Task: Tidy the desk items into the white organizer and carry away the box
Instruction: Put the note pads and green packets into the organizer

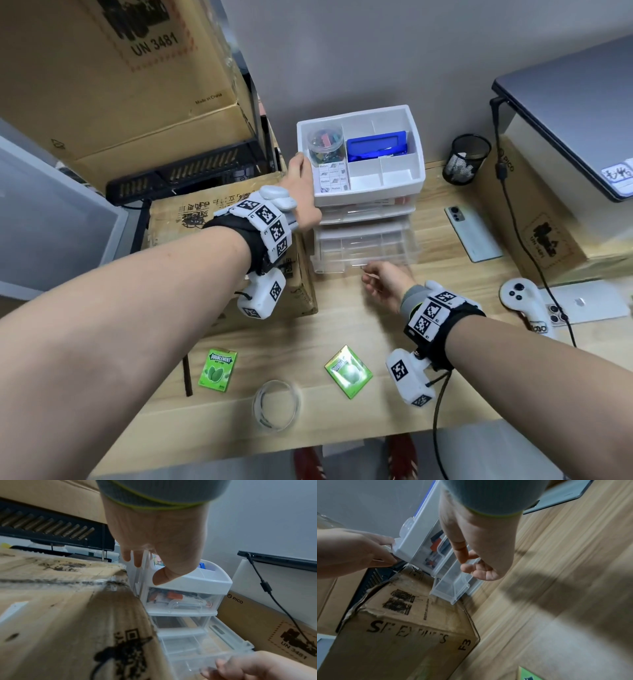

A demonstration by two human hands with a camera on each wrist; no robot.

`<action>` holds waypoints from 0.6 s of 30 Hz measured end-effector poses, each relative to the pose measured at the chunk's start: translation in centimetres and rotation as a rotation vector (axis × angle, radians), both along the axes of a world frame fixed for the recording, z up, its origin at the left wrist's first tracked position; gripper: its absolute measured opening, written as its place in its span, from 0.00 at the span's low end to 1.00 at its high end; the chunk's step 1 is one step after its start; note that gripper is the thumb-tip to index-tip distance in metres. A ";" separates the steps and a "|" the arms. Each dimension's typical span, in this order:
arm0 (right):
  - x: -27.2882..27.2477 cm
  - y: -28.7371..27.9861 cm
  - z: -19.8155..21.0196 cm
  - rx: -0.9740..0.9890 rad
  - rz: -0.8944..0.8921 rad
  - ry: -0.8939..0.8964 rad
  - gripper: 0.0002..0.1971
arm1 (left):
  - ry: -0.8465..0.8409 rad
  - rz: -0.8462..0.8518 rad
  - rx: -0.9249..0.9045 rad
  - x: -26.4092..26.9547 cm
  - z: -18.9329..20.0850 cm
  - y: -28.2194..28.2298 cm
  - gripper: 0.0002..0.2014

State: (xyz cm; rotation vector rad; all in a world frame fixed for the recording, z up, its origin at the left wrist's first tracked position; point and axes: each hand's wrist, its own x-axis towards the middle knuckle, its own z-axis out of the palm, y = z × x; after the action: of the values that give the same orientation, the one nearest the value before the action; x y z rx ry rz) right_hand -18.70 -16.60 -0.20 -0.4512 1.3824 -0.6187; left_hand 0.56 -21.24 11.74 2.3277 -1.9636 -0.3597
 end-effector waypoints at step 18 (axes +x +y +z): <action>-0.4 7.3 -1.1 -0.422 0.992 0.764 0.10 | -0.002 -0.578 -0.208 -0.9 -0.8 12.0 0.15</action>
State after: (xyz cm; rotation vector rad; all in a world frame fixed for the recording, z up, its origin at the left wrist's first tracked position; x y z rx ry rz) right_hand -19.06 -9.30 -1.33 -1.7089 1.4827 0.1373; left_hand -0.32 -9.26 10.97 1.6075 -2.5062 -0.1683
